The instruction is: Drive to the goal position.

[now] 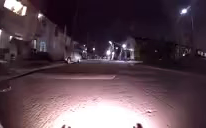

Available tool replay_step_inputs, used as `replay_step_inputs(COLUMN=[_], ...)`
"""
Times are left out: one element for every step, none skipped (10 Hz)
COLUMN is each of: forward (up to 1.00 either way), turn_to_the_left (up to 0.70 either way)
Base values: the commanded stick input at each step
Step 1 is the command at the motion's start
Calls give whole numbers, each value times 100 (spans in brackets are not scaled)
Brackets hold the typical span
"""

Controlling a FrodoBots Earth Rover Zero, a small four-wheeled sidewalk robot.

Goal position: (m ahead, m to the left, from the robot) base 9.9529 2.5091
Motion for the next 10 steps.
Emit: replay_step_inputs(forward=[70,70,70,70,70,81,85,85,85,85], turn_to_the_left=[0,0,0,0,0,0,0,0,0,0])
